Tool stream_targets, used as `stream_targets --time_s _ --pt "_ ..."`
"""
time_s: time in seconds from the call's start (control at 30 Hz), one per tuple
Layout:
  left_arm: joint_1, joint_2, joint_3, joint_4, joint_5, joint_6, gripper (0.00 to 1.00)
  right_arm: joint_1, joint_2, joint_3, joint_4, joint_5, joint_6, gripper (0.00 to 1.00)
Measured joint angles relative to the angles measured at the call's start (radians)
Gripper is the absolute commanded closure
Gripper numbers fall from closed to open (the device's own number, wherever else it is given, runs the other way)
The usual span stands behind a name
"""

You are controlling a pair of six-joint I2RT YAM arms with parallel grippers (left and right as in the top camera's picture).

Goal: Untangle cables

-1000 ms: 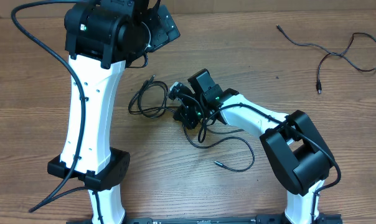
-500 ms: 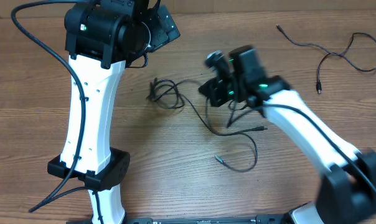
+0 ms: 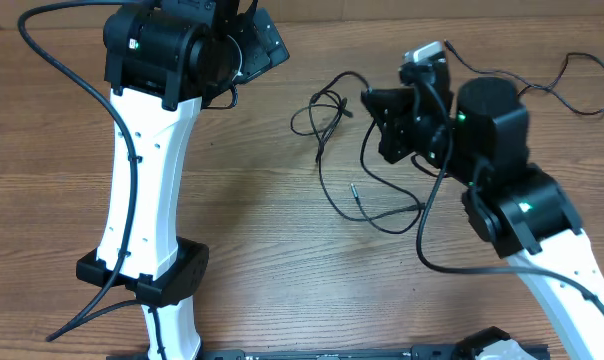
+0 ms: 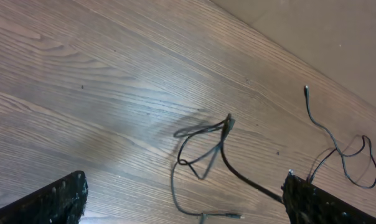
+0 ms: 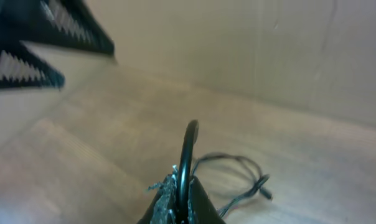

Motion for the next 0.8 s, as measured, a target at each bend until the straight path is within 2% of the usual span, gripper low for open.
stream_targets --time_s 0.23,0.8 --pt "0.000 0.000 0.000 0.000 0.000 0.000 0.00 0.000 -0.058 0.000 0.133 0.056 0.009 0.96" --pt "0.000 0.000 0.000 0.000 0.000 0.000 0.00 0.000 -0.058 0.000 0.212 0.132 0.010 0.96"
